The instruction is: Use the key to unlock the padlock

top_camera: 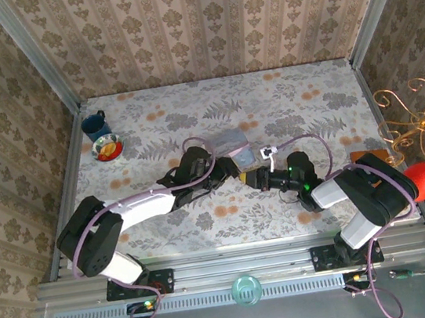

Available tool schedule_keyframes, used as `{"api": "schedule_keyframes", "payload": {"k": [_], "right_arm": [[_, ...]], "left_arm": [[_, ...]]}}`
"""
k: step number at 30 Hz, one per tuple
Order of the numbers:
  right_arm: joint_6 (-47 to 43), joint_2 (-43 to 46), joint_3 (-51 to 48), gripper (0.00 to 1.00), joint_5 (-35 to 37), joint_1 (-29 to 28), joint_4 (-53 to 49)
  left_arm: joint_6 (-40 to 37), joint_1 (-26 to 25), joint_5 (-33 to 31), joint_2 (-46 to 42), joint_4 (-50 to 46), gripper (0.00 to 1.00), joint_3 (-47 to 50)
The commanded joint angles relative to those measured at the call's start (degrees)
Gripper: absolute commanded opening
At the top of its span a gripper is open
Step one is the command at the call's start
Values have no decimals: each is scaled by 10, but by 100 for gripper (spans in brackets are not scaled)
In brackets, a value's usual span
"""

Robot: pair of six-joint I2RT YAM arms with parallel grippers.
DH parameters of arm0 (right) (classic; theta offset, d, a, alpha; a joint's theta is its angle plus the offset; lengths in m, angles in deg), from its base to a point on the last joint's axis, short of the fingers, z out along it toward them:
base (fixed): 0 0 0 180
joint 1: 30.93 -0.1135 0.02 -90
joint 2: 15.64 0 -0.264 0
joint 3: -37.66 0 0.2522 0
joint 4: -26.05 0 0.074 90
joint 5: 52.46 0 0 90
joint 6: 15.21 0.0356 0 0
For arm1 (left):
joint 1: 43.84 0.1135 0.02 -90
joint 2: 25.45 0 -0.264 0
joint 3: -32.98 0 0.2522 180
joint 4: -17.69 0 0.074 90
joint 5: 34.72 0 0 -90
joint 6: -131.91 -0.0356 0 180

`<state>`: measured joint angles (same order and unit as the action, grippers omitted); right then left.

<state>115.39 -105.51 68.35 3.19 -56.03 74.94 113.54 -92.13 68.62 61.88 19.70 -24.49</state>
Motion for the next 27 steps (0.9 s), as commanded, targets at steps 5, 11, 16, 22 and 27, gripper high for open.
{"api": "schedule_keyframes", "payload": {"k": [5, 11, 16, 22, 27], "right_arm": [[-67, 82, 25, 38, 36, -10, -155], [-202, 188, 25, 38, 231, -114, -306], [-257, 217, -10, 38, 345, -167, -262], [-280, 191, 18, 38, 374, -209, -279], [-170, 144, 44, 38, 416, -209, -303]], "left_arm": [[-44, 24, -7, -22, -62, 8, 10], [-47, 47, -15, -11, -58, 8, 12], [-51, 53, -3, -4, -52, 8, 8], [-50, 55, 11, 6, -33, 8, 21], [-66, 54, 18, 25, -41, 8, 17]]}}
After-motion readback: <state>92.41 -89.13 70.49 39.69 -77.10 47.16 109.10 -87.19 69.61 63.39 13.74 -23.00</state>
